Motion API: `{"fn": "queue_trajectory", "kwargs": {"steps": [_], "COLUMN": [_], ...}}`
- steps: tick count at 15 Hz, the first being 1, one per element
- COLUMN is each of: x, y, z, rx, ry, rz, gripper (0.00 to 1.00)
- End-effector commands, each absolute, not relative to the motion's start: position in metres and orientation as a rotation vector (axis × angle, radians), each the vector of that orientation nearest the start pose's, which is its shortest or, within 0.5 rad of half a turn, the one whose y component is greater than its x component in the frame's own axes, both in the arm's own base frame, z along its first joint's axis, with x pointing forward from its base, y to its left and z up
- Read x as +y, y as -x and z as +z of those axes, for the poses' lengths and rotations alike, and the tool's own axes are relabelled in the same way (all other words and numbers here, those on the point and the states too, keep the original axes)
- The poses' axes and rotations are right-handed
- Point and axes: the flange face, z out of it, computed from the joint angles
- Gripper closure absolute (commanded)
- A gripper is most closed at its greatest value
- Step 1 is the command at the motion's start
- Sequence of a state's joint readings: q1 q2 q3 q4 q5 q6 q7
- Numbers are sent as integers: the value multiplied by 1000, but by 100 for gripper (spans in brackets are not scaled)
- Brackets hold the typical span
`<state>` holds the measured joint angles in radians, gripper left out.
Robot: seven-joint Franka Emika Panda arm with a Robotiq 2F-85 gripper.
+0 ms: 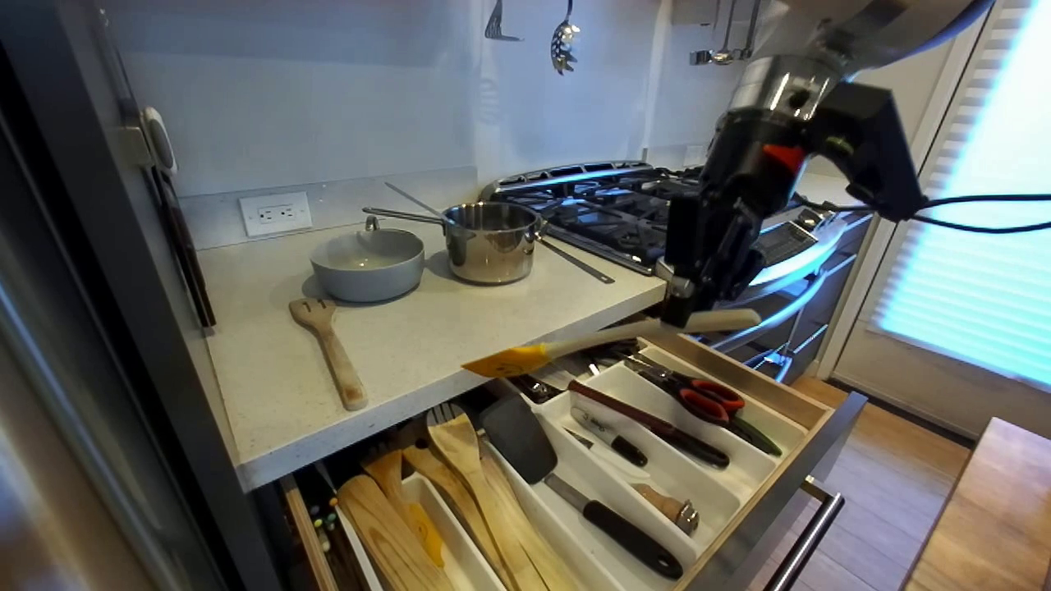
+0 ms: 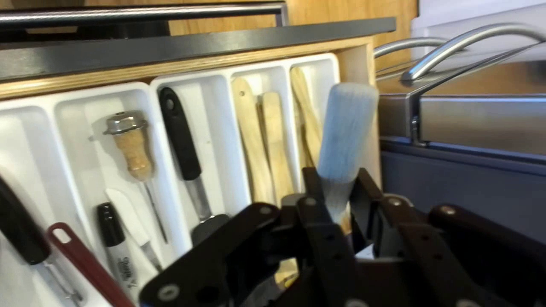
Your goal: Remove the spatula from the open drawer and put it on the stove
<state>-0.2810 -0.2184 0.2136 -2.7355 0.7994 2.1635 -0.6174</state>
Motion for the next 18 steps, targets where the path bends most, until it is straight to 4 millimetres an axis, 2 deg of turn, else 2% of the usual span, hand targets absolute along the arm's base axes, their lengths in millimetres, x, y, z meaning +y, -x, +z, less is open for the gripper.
{"fn": "queue_trajectory", "kwargs": {"steps": [1,3,4,5,6,8,9,11,13,14,15,16,17,18], "x": [-15,-28,-32,-37,-52,-64,-69,-92,-121,-100,-106,-106,-105,-112], "y": [-343,-331,-320,-314,-331,-330,-320,-339,-348,-338,-340,-342,-342,-347], "z": [334,368,370,384,407,420,415,416,391,417,412,410,411,413], "rx": [-79,-72,-30,-10,70,171,231,341,466,360,384,383,378,424], "ry": [2476,2506,2515,2526,2571,2599,2612,2646,2696,2667,2675,2674,2674,2703], "rz": [82,-3,-88,-133,-177,-258,-308,-386,-448,-449,-453,-443,-443,-507], "gripper": [94,94,94,94,94,94,94,94,94,94,77,77,94,94]}}
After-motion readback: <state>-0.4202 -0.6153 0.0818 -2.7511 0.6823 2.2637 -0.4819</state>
